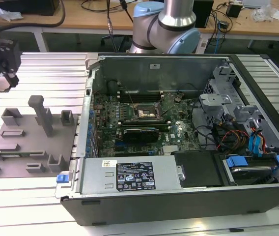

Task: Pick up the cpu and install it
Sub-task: 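Pick up the cpu and move it towards the insertion slot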

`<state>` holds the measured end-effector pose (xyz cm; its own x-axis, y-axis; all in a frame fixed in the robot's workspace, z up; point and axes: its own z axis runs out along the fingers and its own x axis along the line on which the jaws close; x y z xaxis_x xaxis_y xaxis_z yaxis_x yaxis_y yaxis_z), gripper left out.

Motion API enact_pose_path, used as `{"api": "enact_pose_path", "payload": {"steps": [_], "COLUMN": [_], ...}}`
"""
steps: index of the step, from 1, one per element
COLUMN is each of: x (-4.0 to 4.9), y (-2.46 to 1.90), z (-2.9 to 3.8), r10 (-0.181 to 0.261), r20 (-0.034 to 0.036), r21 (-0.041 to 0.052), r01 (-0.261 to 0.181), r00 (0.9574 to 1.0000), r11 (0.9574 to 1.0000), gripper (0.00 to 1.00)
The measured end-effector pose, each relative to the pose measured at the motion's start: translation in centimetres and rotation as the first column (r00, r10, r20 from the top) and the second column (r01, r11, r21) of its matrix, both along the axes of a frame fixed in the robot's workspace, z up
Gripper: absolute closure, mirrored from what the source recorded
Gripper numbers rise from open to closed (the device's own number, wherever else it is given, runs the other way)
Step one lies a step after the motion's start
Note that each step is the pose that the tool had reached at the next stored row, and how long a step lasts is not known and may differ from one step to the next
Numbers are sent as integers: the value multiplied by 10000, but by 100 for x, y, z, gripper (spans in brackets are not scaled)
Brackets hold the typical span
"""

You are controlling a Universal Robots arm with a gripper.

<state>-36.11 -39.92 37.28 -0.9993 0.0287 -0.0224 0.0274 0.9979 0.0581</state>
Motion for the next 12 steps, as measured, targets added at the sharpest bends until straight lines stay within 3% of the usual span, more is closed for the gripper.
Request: {"api": "enact_pose_path", "payload": {"steps": [12], "x": [347], "y": [0], "z": [0], "r10": [0], "r20": [0], "r21": [0], "r01": [0], "r00": [10000], "r11": [10000], "gripper": [45]}}
